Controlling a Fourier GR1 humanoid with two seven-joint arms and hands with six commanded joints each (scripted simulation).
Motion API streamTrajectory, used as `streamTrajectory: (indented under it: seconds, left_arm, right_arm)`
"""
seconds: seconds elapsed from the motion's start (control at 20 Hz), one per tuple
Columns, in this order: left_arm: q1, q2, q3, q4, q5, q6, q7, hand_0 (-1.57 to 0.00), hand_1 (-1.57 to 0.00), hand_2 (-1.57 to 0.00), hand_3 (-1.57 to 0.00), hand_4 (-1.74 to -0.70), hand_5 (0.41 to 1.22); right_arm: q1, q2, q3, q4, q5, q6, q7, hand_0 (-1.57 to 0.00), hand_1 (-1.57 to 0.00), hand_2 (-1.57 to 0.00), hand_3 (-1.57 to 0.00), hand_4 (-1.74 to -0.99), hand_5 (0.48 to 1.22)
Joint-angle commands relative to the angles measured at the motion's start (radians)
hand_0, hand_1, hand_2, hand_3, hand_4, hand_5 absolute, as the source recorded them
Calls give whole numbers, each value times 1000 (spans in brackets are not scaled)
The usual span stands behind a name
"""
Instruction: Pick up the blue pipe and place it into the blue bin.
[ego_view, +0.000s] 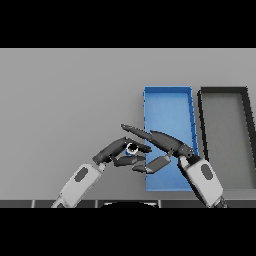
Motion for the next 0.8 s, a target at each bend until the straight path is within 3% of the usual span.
streamTrajectory:
  seconds: [0.0, 0.15, 0.25, 0.3, 0.35, 0.4, 0.45, 0.5, 0.6, 0.7, 0.75]
  left_arm:
    - [-1, -6, -1, -2, -6, 6, 21, -1571, -1571, -1571, -1536, -1741, 1221]
    - [-10, 7, 9, -2, -37, 3, 8, -1571, -1571, -1571, -1540, -1740, 1221]
    - [-3, 3, 17, 0, -11, -22, 19, -1571, -1571, -1571, -1484, -1736, 1221]
    - [-6, 15, 13, 4, -51, -16, 8, -1394, -1326, -1320, -1288, -1737, 1221]
    - [-22, 43, 9, 2, -83, -33, 64, -1182, -1078, -1063, -1030, -1682, 1221]
    - [-25, 55, -3, -1, -98, -58, 119, -991, -878, -850, -824, -1552, 1221]
    - [-20, 54, 5, -9, -102, -63, 147, -818, -706, -680, -659, -1480, 1221]
    - [-17, 36, 15, -10, -107, -57, 113, -776, -706, -686, -583, -1533, 1221]
    - [-12, 10, 29, -4, -91, -47, 68, -1063, -1017, -969, -939, -1607, 1221]
    - [1, -19, 36, -6, -61, -34, 56, -1246, -1217, -1115, -1166, -1655, 1221]
    - [12, -31, 35, -13, -51, -29, 34, -1311, -1287, -1186, -1247, -1673, 1221]
  right_arm:
    - [-17, 20, 19, 12, 18, 2, 1, 1, 1, 1, 1, -1225, 529]
    - [-83, 53, 18, 79, 11, 14, 12, 1, 1, 1, 1, -1218, 508]
    - [-133, 76, 28, 113, 11, 25, 18, -53, -84, -102, -46, -1245, 506]
    - [-148, 79, 27, 121, -3, 34, 21, -181, -225, -237, -161, -1294, 509]
    - [-174, 87, 33, 137, -2, 41, 34, -345, -375, -379, -296, -1335, 507]
    - [-184, 93, 41, 147, -2, 53, 43, -527, -534, -531, -440, -1362, 508]
    - [-194, 102, 49, 160, 7, 59, 37, -718, -699, -739, -635, -1430, 522]
    - [-195, 110, 59, 155, -15, 64, 34, -888, -873, -905, -768, -1486, 550]
    - [-193, 122, 62, 174, -54, 69, 61, -1134, -1124, -1145, -957, -1562, 666]
    - [-181, 129, 61, 186, -100, 74, 71, -1291, -1285, -1298, -1178, -1495, 826]
    - [-167, 126, 58, 189, -96, 78, 42, -1347, -1342, -1353, -1257, -1469, 905]
